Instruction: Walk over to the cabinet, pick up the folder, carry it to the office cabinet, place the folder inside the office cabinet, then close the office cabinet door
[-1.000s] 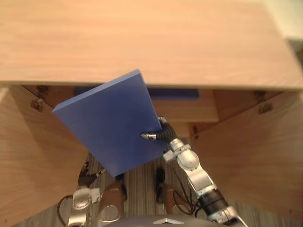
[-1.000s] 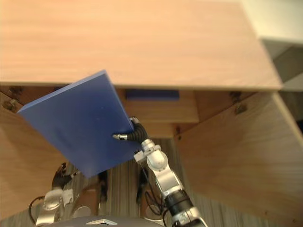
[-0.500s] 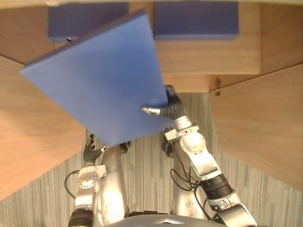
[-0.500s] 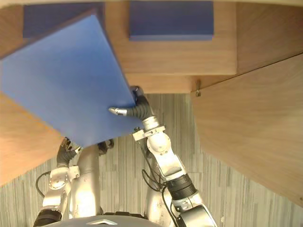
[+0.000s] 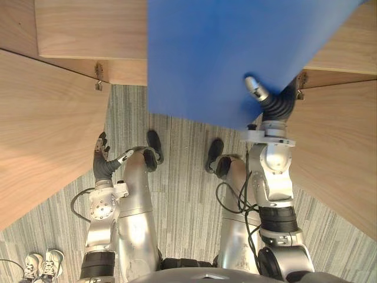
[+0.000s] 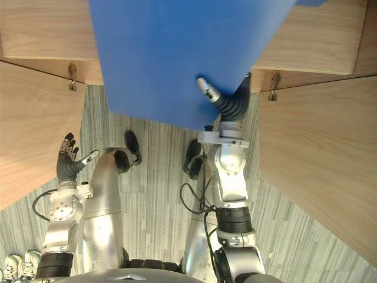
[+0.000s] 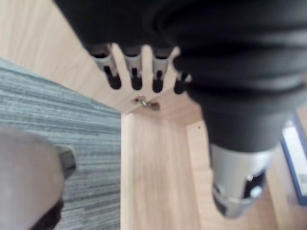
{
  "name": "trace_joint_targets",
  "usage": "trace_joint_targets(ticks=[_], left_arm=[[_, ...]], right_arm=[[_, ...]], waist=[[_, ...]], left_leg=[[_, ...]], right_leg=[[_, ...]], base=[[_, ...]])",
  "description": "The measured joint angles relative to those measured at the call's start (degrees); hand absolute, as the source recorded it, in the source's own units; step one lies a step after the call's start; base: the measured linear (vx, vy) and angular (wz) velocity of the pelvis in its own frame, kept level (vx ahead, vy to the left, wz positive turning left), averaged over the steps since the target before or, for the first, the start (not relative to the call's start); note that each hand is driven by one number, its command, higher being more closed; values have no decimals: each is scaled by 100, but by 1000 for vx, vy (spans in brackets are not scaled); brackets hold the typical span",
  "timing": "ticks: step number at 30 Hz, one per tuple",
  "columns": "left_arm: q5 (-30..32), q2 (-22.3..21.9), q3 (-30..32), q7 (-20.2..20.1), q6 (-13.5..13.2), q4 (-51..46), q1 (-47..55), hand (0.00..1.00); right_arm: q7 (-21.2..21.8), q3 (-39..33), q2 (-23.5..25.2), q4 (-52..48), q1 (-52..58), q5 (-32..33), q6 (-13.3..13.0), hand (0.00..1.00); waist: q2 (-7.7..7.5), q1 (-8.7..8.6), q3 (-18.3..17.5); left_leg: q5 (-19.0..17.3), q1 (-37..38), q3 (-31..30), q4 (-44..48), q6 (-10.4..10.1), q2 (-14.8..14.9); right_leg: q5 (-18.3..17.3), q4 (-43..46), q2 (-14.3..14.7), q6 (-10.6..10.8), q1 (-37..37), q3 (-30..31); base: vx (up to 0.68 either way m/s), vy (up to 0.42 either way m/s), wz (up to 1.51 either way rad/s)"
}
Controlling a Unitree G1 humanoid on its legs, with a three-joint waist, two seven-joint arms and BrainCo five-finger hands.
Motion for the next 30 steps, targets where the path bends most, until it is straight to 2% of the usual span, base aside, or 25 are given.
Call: trace_joint_targets(ticks=[5, 10, 14, 18, 23, 27, 30], left_arm=[[-132, 4, 31, -14, -30, -653, 191, 0], [-226, 9, 33, -28, -51, -1066, 225, 0], [-221, 18, 25, -6, 0, -950, 27, 0], [-365, 17, 39, 20, 2, -884, 29, 0], [-450, 18, 23, 26, 9, -602, 11, 0], [-500, 20, -80, 37, 8, -394, -81, 0], [-506, 34, -119, 41, 7, -286, -127, 0]], right_arm=[[-182, -495, -33, 8, -322, 690, -95, 100], [-229, -843, -290, 284, -861, 1423, -134, 100], [-247, -830, -416, 871, -1624, 1917, -140, 100], [-470, -890, -449, 1201, -2293, 2486, -166, 100], [-499, -925, -553, 1557, -2803, 3160, -275, 100], [-701, -977, -730, 2217, -3416, 3713, -358, 100], [-714, -967, -800, 2517, -3854, 4074, -392, 100]], waist=[[1, 45, 0], [1, 68, 0], [1, 39, 0], [2, 94, -1], [3, 105, -7], [5, 137, -11], [2, 136, -37]], left_leg=[[-170, -350, -139, 432, -25, 36], [-226, -788, -299, 824, -59, 53], [-264, -978, -342, 954, -86, 71], [-234, -1136, -413, 1080, -45, 116], [-232, -1165, -453, 1127, -44, 137], [-201, -1193, -469, 1082, -83, 136], [-97, -1271, -474, 992, -58, 126]], right_leg=[[-212, 461, -12, -44, -316, -6], [-341, 899, -21, -78, -711, -18], [-395, 1069, -22, -91, -899, -29], [-384, 1193, 6, -130, -1033, -57], [-387, 1231, 22, -134, -1034, -80], [-389, 1218, 18, -138, -1061, -114], [-336, 1175, 0, -226, -1144, -155]], base=[[-25, -59, 1], [-45, -45, 2], [-52, -29, 1], [-33, -24, -4], [0, 0, 0], [-23, -14, 2], [-13, -20, 4]])
